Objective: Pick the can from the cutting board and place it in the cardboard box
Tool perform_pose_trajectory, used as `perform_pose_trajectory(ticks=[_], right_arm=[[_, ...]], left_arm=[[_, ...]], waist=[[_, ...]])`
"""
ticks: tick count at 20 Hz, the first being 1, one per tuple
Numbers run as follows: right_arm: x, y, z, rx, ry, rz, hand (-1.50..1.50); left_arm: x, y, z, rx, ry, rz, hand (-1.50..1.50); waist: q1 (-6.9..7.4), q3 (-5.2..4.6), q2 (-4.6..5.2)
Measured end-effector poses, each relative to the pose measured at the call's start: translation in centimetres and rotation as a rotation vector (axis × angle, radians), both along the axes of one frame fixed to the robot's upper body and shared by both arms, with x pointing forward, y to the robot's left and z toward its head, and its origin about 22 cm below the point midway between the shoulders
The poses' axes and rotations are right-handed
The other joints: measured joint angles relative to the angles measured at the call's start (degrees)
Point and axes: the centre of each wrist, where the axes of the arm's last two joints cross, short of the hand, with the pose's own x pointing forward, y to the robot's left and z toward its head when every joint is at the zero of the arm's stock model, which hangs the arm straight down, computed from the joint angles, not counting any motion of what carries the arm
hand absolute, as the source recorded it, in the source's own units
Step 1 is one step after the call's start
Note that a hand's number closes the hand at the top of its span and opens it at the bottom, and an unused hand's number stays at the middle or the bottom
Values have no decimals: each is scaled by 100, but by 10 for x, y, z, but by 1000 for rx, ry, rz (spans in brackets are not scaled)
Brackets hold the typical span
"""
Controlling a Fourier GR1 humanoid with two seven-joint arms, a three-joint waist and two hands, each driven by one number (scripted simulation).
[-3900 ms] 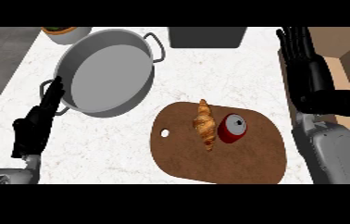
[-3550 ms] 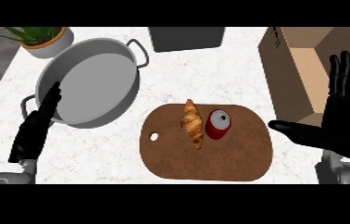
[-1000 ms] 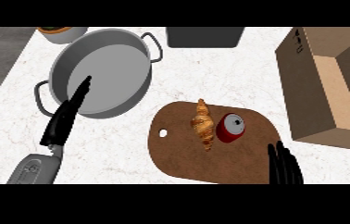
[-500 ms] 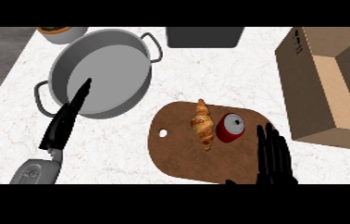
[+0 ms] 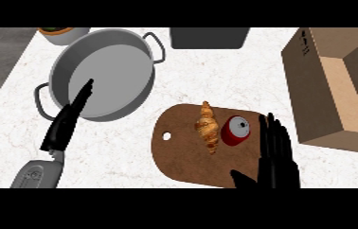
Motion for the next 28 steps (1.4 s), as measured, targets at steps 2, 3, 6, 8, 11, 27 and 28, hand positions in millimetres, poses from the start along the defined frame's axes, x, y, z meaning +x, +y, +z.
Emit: perform_pose_trajectory(ticks=[2,3,6,8,11,27,28], right_arm=[[8,6,-4,-5,4,-3,-150],[8,8,-8,-6,6,-6,-150],[15,10,-6,-4,17,2,-150],[22,10,-10,5,20,18,-150],[27,15,-15,13,36,29,-150],[53,16,-30,-14,22,46,150],[56,15,-30,-38,8,48,150]], left_arm=[[-4,-1,-1,-2,-1,1,0],[-3,-1,-1,0,-3,1,0],[-5,-1,-2,-2,1,4,0],[-6,2,-1,-5,1,-5,0],[-1,-1,-2,-7,-6,-1,0],[-2,1,0,5,4,8,0],[0,2,-1,3,1,8,0]], waist=[[6,-2,2],[5,-1,0],[4,1,-1],[5,1,0],[4,6,-5],[-7,-39,-47],[-8,-34,-48]])
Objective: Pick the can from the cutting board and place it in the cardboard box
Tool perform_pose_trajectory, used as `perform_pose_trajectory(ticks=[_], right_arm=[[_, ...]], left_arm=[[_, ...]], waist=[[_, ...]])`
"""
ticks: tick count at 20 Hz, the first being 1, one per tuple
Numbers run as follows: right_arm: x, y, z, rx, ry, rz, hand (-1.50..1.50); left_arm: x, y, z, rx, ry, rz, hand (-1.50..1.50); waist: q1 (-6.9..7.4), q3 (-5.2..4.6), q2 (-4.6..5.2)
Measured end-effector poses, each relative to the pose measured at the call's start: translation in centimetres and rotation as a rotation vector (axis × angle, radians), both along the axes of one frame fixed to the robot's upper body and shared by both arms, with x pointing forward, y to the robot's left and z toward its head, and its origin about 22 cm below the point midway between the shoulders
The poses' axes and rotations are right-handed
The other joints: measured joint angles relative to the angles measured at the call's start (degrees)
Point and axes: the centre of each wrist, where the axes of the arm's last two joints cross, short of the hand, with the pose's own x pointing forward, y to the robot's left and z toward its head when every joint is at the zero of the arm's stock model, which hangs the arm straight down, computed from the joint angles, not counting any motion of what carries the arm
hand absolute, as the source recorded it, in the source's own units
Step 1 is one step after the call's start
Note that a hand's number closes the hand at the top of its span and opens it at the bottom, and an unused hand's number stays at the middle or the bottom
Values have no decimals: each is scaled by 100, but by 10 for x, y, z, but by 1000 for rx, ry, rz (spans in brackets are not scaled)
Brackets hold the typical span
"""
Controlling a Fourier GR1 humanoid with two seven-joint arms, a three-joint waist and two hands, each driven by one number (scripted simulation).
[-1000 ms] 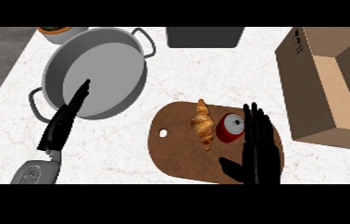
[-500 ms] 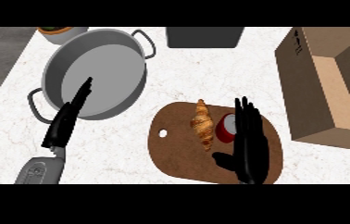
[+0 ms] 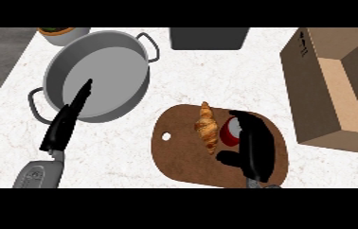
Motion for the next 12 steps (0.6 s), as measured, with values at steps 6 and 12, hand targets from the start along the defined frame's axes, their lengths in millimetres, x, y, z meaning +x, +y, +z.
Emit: perform_pose_trajectory(ticks=[6,12], right_arm=[[9,2,2,-100,-122,-22,150],[11,-5,-1,-166,-148,-18,150]], left_arm=[[1,-8,-1,5,-4,4,0],[4,-9,-1,8,1,2,0]], waist=[[8,17,15],[10,25,30]])
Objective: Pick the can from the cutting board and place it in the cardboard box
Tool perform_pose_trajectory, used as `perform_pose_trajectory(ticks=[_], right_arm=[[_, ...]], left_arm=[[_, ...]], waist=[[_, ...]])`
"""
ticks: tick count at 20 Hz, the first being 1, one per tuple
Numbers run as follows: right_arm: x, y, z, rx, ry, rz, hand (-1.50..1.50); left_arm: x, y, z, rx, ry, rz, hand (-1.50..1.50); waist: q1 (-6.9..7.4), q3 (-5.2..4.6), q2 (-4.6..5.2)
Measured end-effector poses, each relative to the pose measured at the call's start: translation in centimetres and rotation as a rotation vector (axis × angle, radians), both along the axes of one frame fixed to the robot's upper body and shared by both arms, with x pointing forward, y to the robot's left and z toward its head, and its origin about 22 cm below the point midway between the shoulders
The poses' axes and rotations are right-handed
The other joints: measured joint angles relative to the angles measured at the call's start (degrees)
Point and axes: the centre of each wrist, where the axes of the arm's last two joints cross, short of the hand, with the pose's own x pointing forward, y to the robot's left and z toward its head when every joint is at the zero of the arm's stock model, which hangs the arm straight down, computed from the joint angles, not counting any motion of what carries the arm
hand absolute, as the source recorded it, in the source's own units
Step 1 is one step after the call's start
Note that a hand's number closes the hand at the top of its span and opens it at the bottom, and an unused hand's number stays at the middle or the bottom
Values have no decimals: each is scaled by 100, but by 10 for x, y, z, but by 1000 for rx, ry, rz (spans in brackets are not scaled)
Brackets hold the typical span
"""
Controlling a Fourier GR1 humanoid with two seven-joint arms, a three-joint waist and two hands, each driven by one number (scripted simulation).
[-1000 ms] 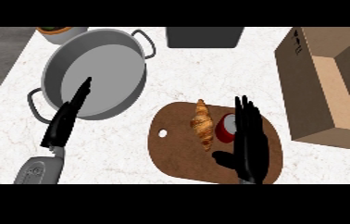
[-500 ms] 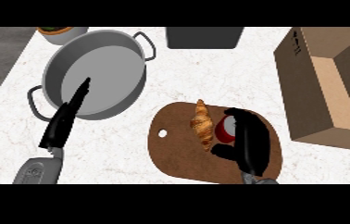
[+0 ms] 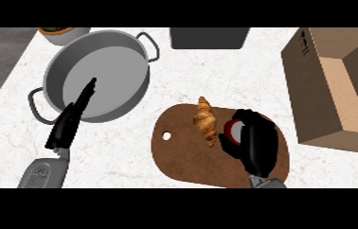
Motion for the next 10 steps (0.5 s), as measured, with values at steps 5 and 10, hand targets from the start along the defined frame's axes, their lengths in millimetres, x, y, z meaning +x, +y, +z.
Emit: perform_pose_trajectory(ticks=[5,10], right_arm=[[17,-10,6,-126,232,154,150],[41,-25,28,-185,382,271,150]], left_arm=[[2,-4,1,-6,-8,-24,0],[4,3,1,-7,1,-13,0]], waist=[[125,-51,-12],[66,-17,5]])
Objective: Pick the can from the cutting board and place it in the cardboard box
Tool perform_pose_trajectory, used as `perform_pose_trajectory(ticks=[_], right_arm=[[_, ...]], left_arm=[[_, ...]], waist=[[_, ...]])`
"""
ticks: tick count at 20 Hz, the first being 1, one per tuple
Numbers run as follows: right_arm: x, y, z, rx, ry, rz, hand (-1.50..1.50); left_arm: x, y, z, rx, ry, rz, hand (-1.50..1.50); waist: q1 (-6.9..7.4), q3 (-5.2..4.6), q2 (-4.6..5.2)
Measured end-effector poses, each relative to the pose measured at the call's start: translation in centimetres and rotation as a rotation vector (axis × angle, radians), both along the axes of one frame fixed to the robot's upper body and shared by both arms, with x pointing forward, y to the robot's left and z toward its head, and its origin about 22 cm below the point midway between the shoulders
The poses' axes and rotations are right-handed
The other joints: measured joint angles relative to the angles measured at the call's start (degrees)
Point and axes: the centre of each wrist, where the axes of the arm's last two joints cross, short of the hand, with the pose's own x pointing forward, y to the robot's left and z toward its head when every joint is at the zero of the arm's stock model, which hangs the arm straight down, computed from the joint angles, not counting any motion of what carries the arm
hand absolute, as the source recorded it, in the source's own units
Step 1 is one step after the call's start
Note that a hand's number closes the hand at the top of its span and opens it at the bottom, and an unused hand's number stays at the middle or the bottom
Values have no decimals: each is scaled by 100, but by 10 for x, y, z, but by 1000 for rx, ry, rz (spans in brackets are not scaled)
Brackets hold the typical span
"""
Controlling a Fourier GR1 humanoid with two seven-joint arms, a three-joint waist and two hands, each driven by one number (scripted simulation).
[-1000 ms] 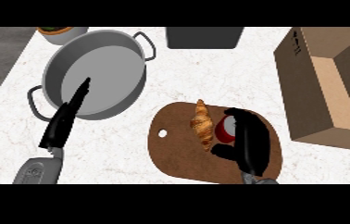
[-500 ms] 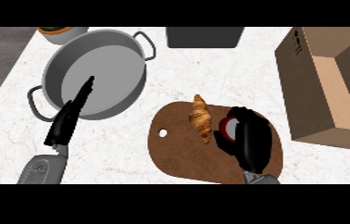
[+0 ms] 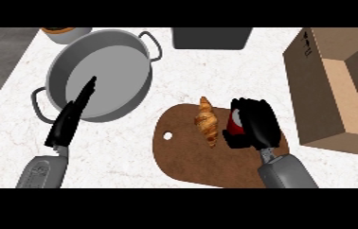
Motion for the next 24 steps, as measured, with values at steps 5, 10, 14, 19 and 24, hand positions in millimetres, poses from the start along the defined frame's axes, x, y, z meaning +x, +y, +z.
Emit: perform_pose_trajectory(ticks=[5,10,14,19,24], right_arm=[[-2,-10,46,-26,-29,7,150],[-5,-22,100,-42,-145,-73,150],[-17,-33,143,-37,-211,-168,150],[-23,-57,185,-9,-269,-286,150],[-22,-96,205,37,-307,-387,150]], left_arm=[[-4,3,-1,-5,0,4,0],[-9,5,-3,1,-1,10,0],[-9,8,-1,-4,6,15,0],[-10,3,-1,-4,3,14,0],[-11,-2,-1,3,0,13,0]], waist=[[-59,20,1],[-87,27,-10],[-106,21,-7],[-91,24,-1],[-78,28,3]])
